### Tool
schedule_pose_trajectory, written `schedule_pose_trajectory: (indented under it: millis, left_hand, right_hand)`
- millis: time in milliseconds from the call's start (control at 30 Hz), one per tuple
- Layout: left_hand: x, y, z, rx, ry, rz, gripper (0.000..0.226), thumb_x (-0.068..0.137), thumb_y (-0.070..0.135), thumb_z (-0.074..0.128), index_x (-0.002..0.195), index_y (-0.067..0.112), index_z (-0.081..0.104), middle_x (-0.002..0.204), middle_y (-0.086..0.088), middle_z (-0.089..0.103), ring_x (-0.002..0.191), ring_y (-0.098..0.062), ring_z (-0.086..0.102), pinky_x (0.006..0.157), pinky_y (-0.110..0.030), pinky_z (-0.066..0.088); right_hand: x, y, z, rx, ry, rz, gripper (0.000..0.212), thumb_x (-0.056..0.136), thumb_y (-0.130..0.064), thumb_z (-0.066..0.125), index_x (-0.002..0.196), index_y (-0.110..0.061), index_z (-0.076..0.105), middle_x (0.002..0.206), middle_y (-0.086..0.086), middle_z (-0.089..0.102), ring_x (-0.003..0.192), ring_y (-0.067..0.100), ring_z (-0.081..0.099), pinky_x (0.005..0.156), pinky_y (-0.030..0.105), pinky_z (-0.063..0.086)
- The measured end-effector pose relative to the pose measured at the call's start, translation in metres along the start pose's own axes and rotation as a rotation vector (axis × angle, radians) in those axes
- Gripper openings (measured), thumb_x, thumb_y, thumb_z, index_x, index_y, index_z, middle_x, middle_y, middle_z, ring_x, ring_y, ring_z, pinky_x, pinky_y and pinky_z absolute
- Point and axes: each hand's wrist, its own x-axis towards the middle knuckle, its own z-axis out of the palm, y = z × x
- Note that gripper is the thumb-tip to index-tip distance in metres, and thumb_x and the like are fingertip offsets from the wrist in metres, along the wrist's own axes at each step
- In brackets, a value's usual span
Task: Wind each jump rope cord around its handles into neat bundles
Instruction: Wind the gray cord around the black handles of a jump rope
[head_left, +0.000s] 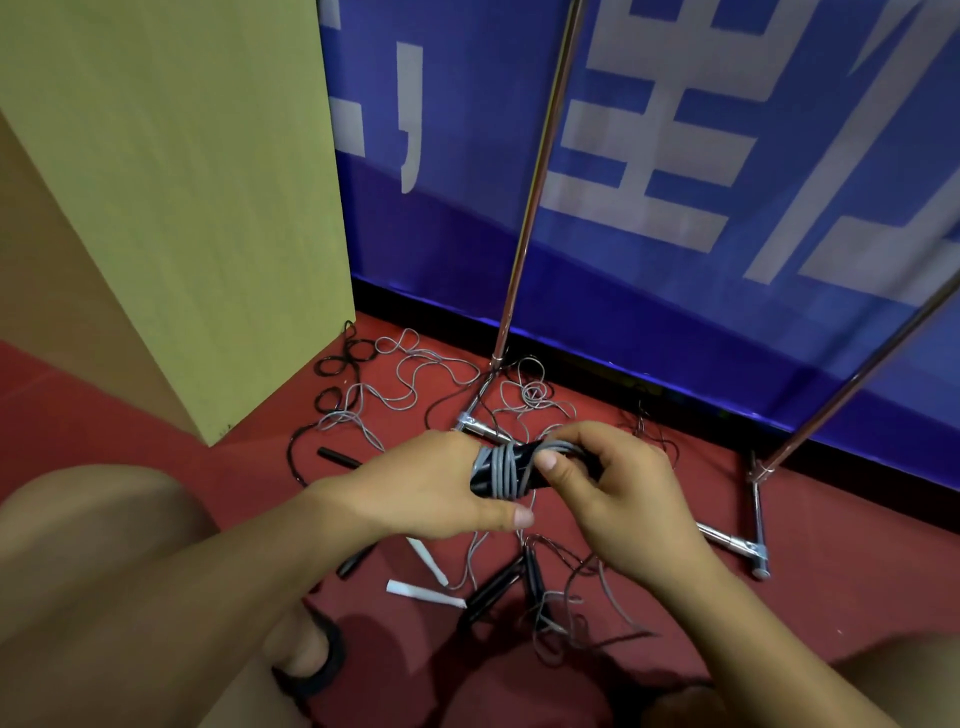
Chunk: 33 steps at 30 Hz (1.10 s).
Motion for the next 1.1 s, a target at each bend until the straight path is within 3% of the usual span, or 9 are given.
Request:
schedule_pose_trajectory:
  millis: [167,267,367,467,567,700,867,1000,1100]
  left_hand:
    - [-0.003,0.001,0.003,0.028,-0.097,0.036,0.043,0.078,0.062,0.071,0.063,0.028,0.050,0.049,0.012,0.042,0.045,-0.004,0.038,0.049,-0.022,0.030]
    - [-0.004,0.001,0.004,0.063,-0.125,0.049,0.052,0.076,0.066,0.070,0.072,0.017,0.053,0.054,0.007,0.042,0.049,-0.010,0.039,0.053,-0.030,0.033]
    - [-0.008,0.003,0.005,0.118,-0.144,0.033,0.054,0.074,0.066,0.070,0.075,0.014,0.054,0.056,0.004,0.047,0.049,-0.013,0.042,0.053,-0.032,0.035]
    - [-0.011,0.005,0.004,0.137,-0.159,0.028,0.052,0.071,0.069,0.069,0.078,0.018,0.060,0.063,0.002,0.061,0.055,-0.016,0.054,0.055,-0.034,0.042]
    - [-0.014,0.006,0.002,0.078,-0.180,0.046,0.057,0.070,0.067,0.072,0.077,0.013,0.056,0.058,0.001,0.048,0.051,-0.014,0.043,0.053,-0.033,0.035]
    - [-0.020,0.015,-0.002,-0.092,-0.231,0.092,0.058,0.077,0.061,0.074,0.067,0.010,0.047,0.054,0.005,0.037,0.049,-0.012,0.035,0.050,-0.029,0.028]
    - [-0.022,0.020,-0.004,-0.167,-0.248,0.141,0.068,0.075,0.072,0.067,0.069,0.006,0.049,0.057,-0.002,0.042,0.051,-0.015,0.039,0.052,-0.034,0.031]
    - [-0.022,0.023,-0.004,-0.210,-0.223,0.147,0.070,0.072,0.074,0.065,0.064,0.008,0.045,0.055,-0.002,0.041,0.050,-0.016,0.037,0.051,-0.036,0.030]
    - [-0.023,0.024,-0.004,-0.249,-0.193,0.139,0.064,0.076,0.068,0.069,0.058,0.014,0.041,0.052,0.003,0.034,0.049,-0.014,0.032,0.051,-0.034,0.026]
  right_hand:
    - [0.001,0.001,0.001,-0.076,0.015,0.024,0.009,0.082,-0.030,0.077,0.089,-0.031,0.071,0.082,-0.013,0.066,0.083,0.001,0.059,0.069,0.008,0.040]
    - [0.003,0.001,0.000,-0.026,-0.020,0.136,0.014,0.077,-0.033,0.081,0.087,-0.030,0.072,0.080,-0.016,0.067,0.076,-0.002,0.060,0.067,0.008,0.041]
    - [0.006,0.000,-0.004,0.187,-0.094,0.293,0.019,0.072,-0.024,0.087,0.083,-0.026,0.072,0.066,-0.015,0.066,0.057,-0.001,0.055,0.060,0.015,0.045]
    - [0.007,-0.003,-0.008,0.387,-0.162,0.362,0.019,0.070,-0.011,0.087,0.078,-0.018,0.072,0.066,-0.007,0.068,0.060,0.005,0.060,0.061,0.020,0.050]
    - [0.007,-0.006,-0.011,0.536,-0.225,0.390,0.016,0.070,-0.003,0.084,0.076,-0.013,0.072,0.066,-0.002,0.067,0.060,0.008,0.061,0.059,0.020,0.050]
    - [0.008,-0.008,-0.015,0.749,-0.312,0.456,0.009,0.066,-0.010,0.077,0.074,-0.011,0.074,0.064,0.001,0.065,0.056,0.008,0.058,0.055,0.017,0.047]
    - [0.010,-0.009,-0.016,0.978,-0.396,0.532,0.008,0.068,-0.006,0.071,0.074,-0.010,0.074,0.059,0.002,0.063,0.051,0.010,0.058,0.052,0.020,0.050]
    - [0.013,-0.006,-0.016,1.019,-0.446,0.506,0.033,0.053,-0.025,0.095,0.074,-0.014,0.074,0.061,0.002,0.064,0.053,0.011,0.061,0.052,0.023,0.051]
    - [0.013,-0.004,-0.013,0.977,-0.436,0.463,0.047,0.043,-0.043,0.097,0.072,-0.016,0.072,0.064,0.001,0.065,0.055,0.010,0.062,0.053,0.021,0.050]
